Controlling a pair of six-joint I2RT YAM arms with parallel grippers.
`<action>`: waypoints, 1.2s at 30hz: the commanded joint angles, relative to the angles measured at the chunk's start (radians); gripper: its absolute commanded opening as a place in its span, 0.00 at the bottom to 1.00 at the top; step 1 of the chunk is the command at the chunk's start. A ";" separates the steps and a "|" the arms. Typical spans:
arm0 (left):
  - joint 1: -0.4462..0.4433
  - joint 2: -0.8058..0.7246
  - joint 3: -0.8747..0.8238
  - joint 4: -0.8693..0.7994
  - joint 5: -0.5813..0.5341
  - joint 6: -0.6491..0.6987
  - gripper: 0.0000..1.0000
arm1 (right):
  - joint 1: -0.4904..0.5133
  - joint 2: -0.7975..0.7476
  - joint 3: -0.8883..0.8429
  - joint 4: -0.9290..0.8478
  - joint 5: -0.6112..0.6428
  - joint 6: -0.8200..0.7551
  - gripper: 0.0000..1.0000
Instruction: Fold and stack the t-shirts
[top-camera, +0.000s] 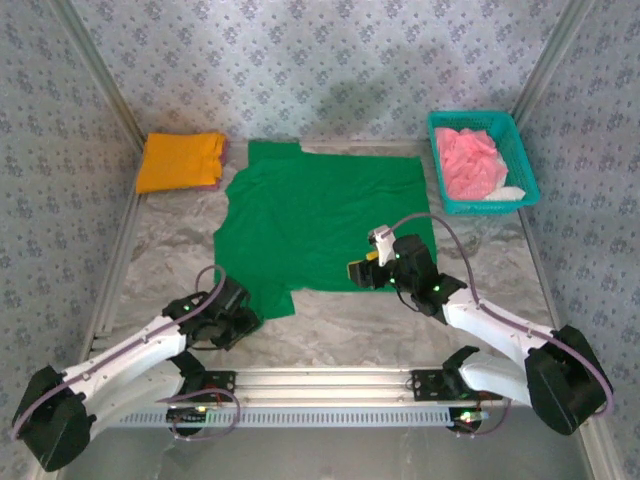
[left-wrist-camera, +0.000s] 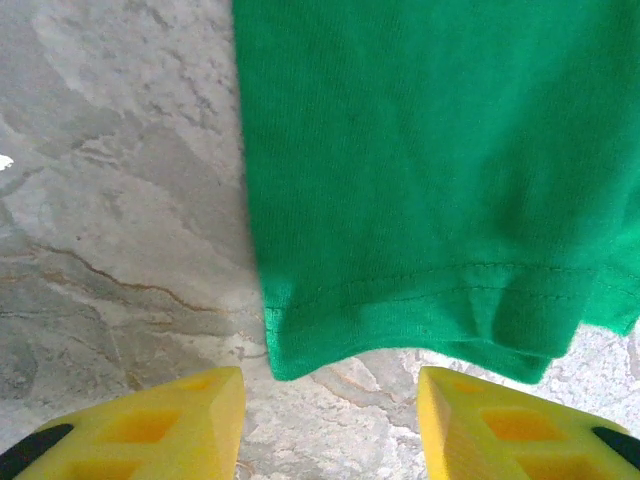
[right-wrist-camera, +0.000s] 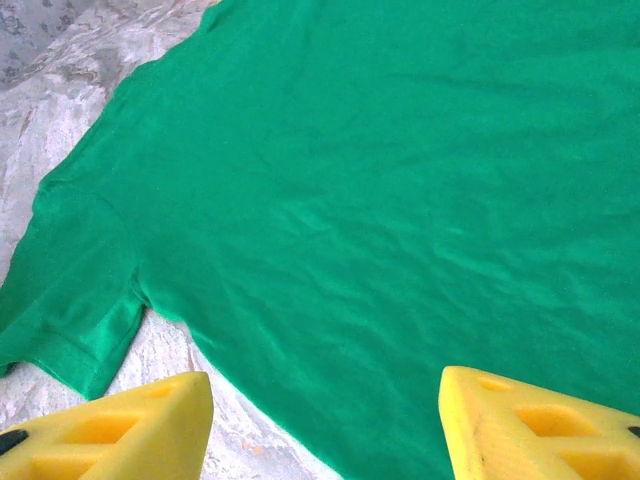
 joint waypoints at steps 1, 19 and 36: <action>-0.005 0.018 0.008 0.020 0.000 0.012 0.49 | 0.009 0.008 -0.013 0.024 -0.029 -0.021 0.64; -0.006 0.051 0.006 0.029 -0.018 0.038 0.16 | 0.012 -0.049 -0.037 0.020 0.006 -0.026 0.66; 0.003 0.070 0.007 -0.027 -0.023 0.058 0.36 | 0.012 -0.046 -0.053 0.036 0.036 -0.032 0.73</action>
